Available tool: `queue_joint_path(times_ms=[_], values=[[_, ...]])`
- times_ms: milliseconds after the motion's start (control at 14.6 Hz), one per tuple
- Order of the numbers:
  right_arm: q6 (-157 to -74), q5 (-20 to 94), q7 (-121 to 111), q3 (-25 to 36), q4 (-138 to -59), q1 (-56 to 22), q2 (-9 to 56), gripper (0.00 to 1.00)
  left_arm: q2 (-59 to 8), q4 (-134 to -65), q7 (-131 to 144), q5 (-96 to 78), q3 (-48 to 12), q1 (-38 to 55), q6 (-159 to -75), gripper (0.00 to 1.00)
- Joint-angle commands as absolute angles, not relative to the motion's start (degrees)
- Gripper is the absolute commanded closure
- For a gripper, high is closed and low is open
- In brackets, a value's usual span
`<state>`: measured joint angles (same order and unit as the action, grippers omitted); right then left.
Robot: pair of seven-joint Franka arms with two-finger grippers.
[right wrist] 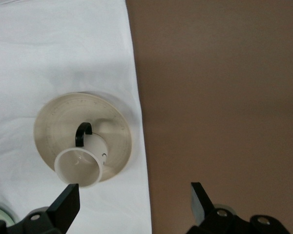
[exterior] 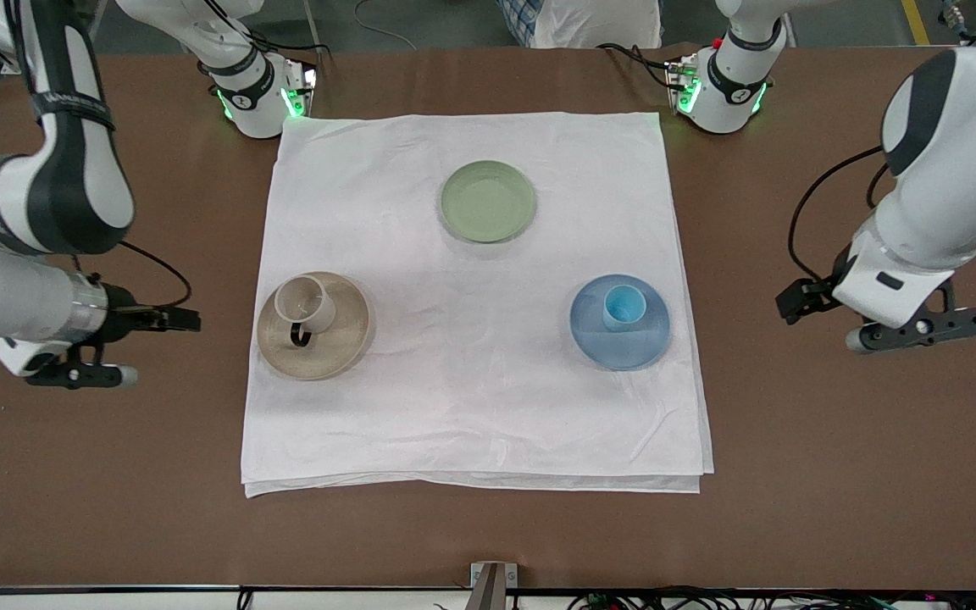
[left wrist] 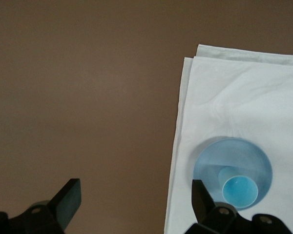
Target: Place blue cup in blue plate and white mug in gray plate
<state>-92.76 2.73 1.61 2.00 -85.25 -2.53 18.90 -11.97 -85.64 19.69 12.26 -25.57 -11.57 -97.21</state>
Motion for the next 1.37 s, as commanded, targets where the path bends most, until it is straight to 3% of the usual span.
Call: queue_joint_path(times_ms=[0,343,755,961,1304], values=[[-87.82,1.32,-3.32,1.14,-85.43,1.57,15.04,0.00,-5.99,-86.48,13.37,6.71,-21.12,-10.21,-94.40,0.00],[-83.94,1.23,-3.17,1.05,-81.41,4.39,12.92,0.00,-0.97,-87.53,7.29,1.50,-8.10,-1.51,-86.23,0.00],[-81.92,2.46,1.66,0.44,-80.07,4.05,12.31,0.00,2.99,-91.14,7.29,0.35,-8.35,-0.97,-85.87,0.00],[-77.53,2.72,1.67,0.53,-81.47,3.87,9.15,0.00,3.08,-91.23,5.38,-0.09,-8.53,-0.97,-85.87,0.00],[-79.62,2.02,1.67,1.32,-90.34,0.44,0.10,0.00,3.78,-92.20,4.92,-0.09,-8.53,-1.05,-85.96,0.00]])
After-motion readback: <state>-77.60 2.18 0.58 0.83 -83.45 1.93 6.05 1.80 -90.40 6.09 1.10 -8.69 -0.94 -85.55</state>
